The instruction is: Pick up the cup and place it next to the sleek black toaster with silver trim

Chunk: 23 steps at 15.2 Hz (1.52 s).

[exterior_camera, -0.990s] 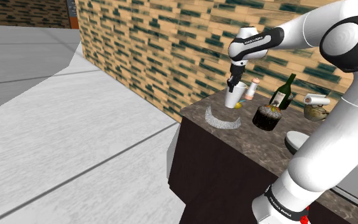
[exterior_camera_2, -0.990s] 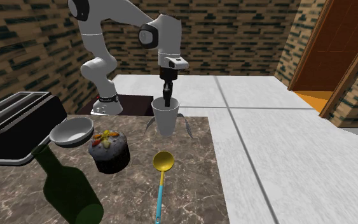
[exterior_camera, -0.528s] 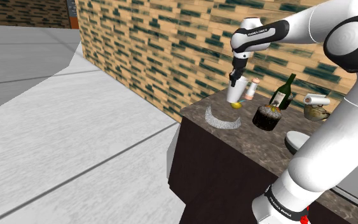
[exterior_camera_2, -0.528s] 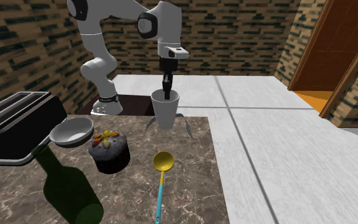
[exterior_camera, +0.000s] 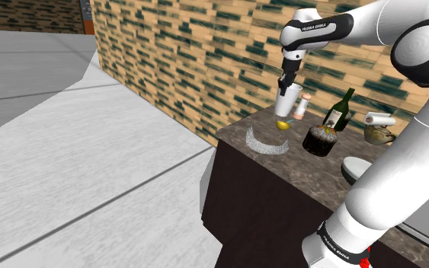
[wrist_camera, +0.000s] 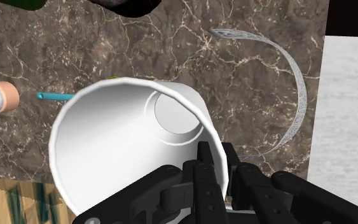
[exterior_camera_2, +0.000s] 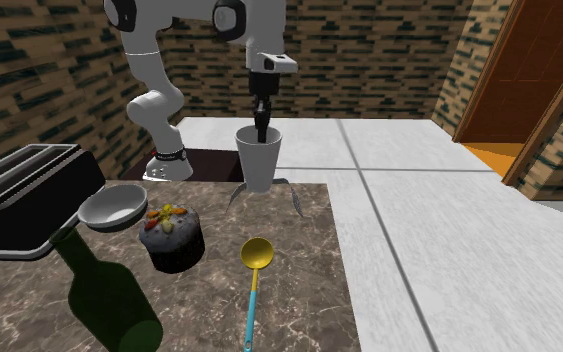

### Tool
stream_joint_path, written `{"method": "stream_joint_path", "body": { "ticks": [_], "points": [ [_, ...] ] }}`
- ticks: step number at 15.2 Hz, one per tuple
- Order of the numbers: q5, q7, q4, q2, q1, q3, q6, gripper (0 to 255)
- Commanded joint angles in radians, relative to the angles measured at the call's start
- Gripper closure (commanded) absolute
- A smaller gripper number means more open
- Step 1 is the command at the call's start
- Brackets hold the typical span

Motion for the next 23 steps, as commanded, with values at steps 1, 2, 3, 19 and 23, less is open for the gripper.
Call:
{"method": "stream_joint_path", "body": {
  "ticks": [1,2,3,19,23],
  "points": [
    [0.000,-0.002,0.022,-0.003,0.001,0.001,-0.025,255],
    [0.001,-0.004,0.035,-0.003,0.001,0.001,-0.038,255],
    [0.001,-0.006,0.049,-0.003,0.001,0.001,-0.052,255],
    [0.016,-0.044,0.306,0.032,0.000,0.000,-0.272,255],
    [0.021,-0.053,0.367,0.047,-0.002,-0.001,-0.317,255]
  ]
}}
